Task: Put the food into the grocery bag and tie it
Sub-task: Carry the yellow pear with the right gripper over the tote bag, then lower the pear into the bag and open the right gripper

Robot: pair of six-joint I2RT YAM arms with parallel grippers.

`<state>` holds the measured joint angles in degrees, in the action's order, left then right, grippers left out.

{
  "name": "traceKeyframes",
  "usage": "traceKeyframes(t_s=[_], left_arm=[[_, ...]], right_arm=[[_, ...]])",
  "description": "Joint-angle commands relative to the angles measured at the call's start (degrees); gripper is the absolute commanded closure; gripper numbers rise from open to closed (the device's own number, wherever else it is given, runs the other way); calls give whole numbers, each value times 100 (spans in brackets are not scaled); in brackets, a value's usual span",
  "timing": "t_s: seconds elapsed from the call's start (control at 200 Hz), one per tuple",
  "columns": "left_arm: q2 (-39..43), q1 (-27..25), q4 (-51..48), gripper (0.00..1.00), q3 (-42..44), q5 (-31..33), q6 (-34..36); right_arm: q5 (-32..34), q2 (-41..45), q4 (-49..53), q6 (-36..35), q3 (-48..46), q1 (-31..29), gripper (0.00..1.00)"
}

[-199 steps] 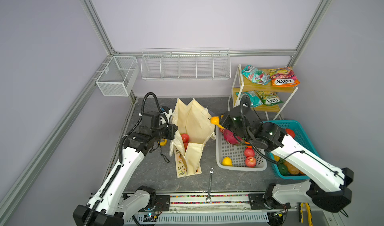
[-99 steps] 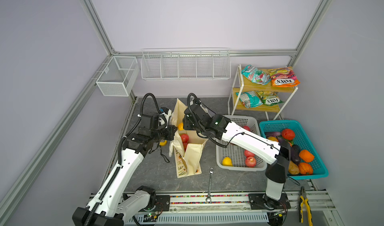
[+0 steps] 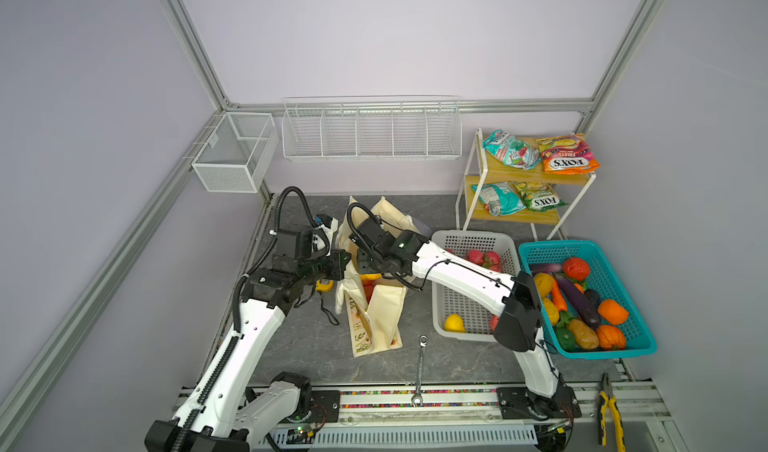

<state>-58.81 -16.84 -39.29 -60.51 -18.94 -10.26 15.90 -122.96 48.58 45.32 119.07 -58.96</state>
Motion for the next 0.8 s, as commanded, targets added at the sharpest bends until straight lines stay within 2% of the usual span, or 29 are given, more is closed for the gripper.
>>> traceKeyframes(t_s=[0.0, 0.44, 0.8], left_arm=[[150, 51, 299, 100, 13, -109, 17], [208, 188, 308, 100, 22, -3, -27], [239, 225, 273, 100, 26, 109, -26]], right_arm=[[-161, -255, 381, -82, 167, 57, 60], [-406, -851, 478, 21, 196, 138, 54], [-636, -1051, 512, 112, 204, 202, 35]])
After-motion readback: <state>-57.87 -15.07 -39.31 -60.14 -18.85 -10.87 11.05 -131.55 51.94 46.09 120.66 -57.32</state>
